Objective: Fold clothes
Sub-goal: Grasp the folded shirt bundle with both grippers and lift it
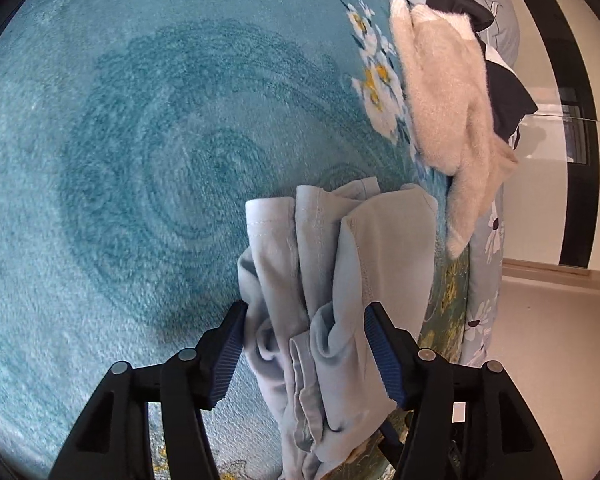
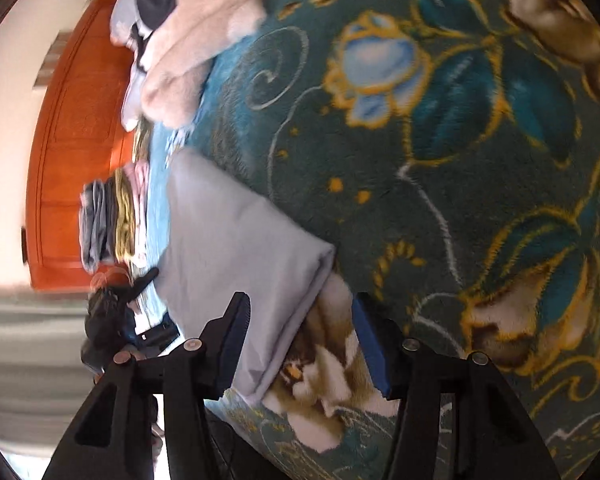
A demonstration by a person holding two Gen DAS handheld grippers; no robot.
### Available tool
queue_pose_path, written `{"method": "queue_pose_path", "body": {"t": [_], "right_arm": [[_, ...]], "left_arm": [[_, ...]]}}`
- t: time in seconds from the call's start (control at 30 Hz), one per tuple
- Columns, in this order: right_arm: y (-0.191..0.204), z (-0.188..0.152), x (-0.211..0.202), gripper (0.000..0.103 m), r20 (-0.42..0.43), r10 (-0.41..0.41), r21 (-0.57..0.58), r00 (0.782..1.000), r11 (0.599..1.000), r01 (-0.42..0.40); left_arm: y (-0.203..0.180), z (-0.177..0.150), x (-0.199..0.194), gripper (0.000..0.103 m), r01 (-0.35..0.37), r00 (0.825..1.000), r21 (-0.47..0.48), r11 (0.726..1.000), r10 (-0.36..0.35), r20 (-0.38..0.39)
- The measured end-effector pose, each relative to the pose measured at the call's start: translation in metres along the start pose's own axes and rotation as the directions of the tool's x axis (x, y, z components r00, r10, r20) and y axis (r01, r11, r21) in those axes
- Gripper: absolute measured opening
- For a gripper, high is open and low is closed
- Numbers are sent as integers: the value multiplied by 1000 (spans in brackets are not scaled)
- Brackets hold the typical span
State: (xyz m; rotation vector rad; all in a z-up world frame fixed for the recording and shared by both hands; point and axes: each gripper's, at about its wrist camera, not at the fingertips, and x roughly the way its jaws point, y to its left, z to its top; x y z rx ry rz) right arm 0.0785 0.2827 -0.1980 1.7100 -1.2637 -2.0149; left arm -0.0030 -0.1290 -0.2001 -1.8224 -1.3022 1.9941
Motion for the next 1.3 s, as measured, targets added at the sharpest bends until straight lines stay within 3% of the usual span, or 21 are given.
{"method": "queue_pose_path", "body": {"t": [0.2,0.27,0.3,0.33,0.43,0.53,0.7,0.8,0.87,0.9,1.03,1.1,1.23,1.3], "right_arm": [[-14,6,6,53,74,109,129,991,985,-117],[-16,6,12,44,80,125,150,989,979,-135],[-17,6,15,33,80,127,159,989,977,-139],[-18,6,17,19,75,125,168,989,976,-136],[-14,9,18,12,67,104,166,992,980,-114],[-1,14,14,10,71,100,132,992,985,-109],[43,27,-3,9,70,118,-38,991,993,-116],[78,35,-16,9,30,143,-151,989,979,-137],[87,37,-11,9,7,118,-197,993,974,-115],[89,38,-5,8,-3,97,-214,995,972,-96],[95,41,18,8,-39,12,-284,999,959,-23],[99,43,30,8,-55,-32,-319,998,948,13],[103,46,50,8,-77,-109,-377,991,923,72],[93,48,45,8,-69,-99,-350,993,934,68]], "left_arm": [[3,2,2,62,18,1000,-41,999,-18,3],[3,1,0,50,12,1000,-48,999,-12,15],[2,1,0,30,3,1000,-48,999,-2,22],[1,0,-1,25,-7,1000,-47,999,8,30],[-7,-6,-7,18,-29,998,-15,999,30,61],[-21,-17,-23,16,-31,995,28,999,28,94],[-41,-48,-68,15,-12,987,98,995,-3,158],[-36,-78,-108,15,16,978,137,990,-44,204],[-22,-93,-123,16,16,970,146,989,-51,239],[-14,-97,-121,16,8,971,132,991,-39,236],[38,-106,-76,16,-25,994,-49,999,30,102],[52,-113,-62,16,-79,995,-79,994,84,58],[54,-114,-76,17,-23,998,-87,996,29,60],[50,-112,-89,17,-3,997,-51,999,7,81]]}}
